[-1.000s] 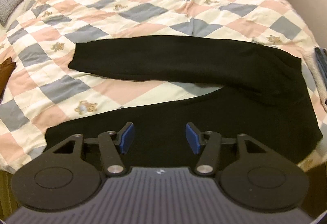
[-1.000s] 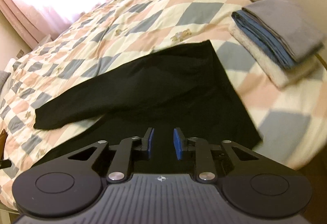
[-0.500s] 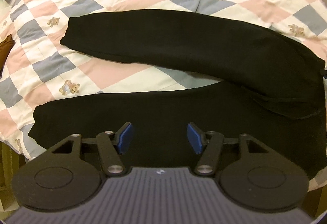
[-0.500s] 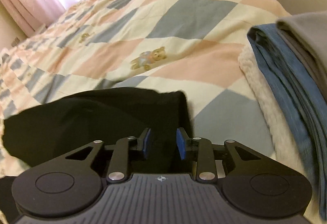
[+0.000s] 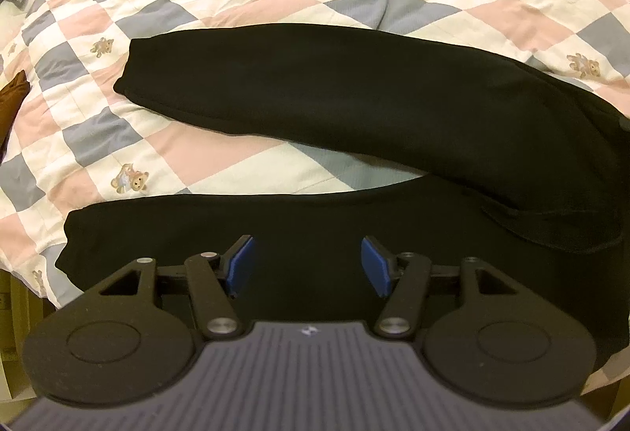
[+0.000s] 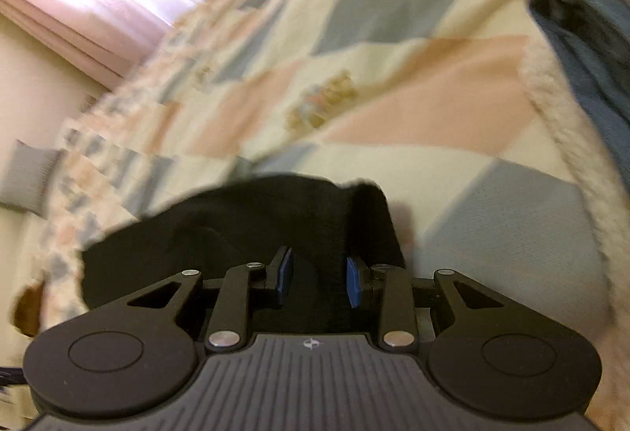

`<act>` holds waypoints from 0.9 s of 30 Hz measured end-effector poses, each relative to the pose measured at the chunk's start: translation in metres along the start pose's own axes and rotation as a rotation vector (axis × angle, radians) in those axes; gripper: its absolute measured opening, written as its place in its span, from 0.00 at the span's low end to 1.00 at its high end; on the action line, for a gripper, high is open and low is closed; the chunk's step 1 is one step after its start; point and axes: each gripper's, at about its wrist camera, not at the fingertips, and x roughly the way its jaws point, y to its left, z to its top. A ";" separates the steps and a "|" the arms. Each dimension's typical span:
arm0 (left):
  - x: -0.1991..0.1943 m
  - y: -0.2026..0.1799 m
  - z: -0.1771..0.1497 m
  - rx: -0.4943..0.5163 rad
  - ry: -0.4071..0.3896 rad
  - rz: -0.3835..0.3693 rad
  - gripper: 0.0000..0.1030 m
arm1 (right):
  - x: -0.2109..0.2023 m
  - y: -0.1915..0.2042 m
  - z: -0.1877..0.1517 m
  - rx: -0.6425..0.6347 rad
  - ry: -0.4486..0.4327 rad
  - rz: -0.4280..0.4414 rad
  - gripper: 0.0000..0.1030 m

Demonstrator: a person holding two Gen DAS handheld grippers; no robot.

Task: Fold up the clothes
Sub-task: 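Grasp the trouser waistband with the right gripper and lift it toward the legs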

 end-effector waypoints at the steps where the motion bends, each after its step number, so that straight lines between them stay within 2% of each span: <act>1: 0.000 -0.001 0.001 -0.003 0.004 0.000 0.54 | 0.002 0.002 0.005 -0.005 -0.004 0.029 0.30; 2: 0.000 -0.002 0.001 -0.008 0.006 -0.002 0.54 | 0.005 0.007 0.010 -0.022 -0.005 0.036 0.17; 3: -0.001 -0.003 0.002 -0.010 0.002 -0.003 0.54 | 0.011 0.013 0.015 -0.046 0.001 0.007 0.06; 5: -0.005 -0.004 0.001 -0.007 -0.016 0.003 0.54 | 0.011 0.021 0.021 -0.082 -0.022 -0.020 0.06; 6: -0.006 -0.004 0.001 -0.006 -0.022 0.005 0.55 | 0.002 0.022 0.022 -0.072 -0.074 -0.003 0.06; 8: -0.003 -0.006 0.000 -0.005 -0.017 0.007 0.55 | -0.021 0.009 0.019 0.062 -0.233 0.066 0.05; 9: -0.001 -0.007 0.000 -0.005 -0.014 0.008 0.55 | -0.026 -0.003 0.017 0.147 -0.287 0.065 0.05; 11: 0.002 -0.011 -0.002 -0.004 -0.005 0.008 0.55 | -0.024 -0.026 0.013 0.299 -0.322 0.017 0.05; 13: 0.002 -0.014 -0.006 0.004 -0.006 0.007 0.55 | -0.004 -0.042 0.014 0.382 -0.246 -0.060 0.06; 14: 0.000 -0.016 -0.008 0.009 -0.009 0.007 0.55 | 0.003 -0.046 0.015 0.406 -0.208 -0.087 0.09; 15: -0.001 -0.018 -0.010 0.014 -0.010 0.006 0.55 | 0.011 -0.050 0.017 0.430 -0.170 -0.114 0.16; 16: -0.001 -0.018 -0.014 0.018 -0.007 0.007 0.55 | 0.013 -0.052 0.018 0.456 -0.147 -0.114 0.27; 17: -0.002 -0.018 -0.017 0.021 -0.003 0.009 0.55 | 0.010 -0.050 0.019 0.468 -0.142 -0.093 0.48; 18: -0.001 -0.017 -0.019 0.017 0.007 0.011 0.55 | 0.003 -0.045 0.019 0.454 -0.152 -0.086 0.59; 19: 0.000 -0.016 -0.022 0.012 0.017 0.011 0.55 | -0.007 -0.037 0.017 0.414 -0.166 -0.108 0.74; 20: 0.002 -0.015 -0.024 0.008 0.026 0.009 0.55 | -0.017 -0.030 0.013 0.368 -0.168 -0.143 0.81; 22: 0.003 -0.015 -0.029 0.009 0.042 0.004 0.55 | -0.038 -0.017 -0.003 0.270 -0.140 -0.194 0.80; 24: 0.004 -0.018 -0.032 0.024 0.045 -0.003 0.55 | -0.059 -0.012 -0.033 0.217 -0.073 -0.187 0.76; 26: 0.005 -0.021 -0.034 0.040 0.047 -0.010 0.55 | -0.079 -0.010 -0.069 0.172 0.019 -0.163 0.52; 27: 0.005 -0.023 -0.035 0.048 0.046 -0.014 0.55 | -0.086 -0.010 -0.088 0.154 0.079 -0.144 0.48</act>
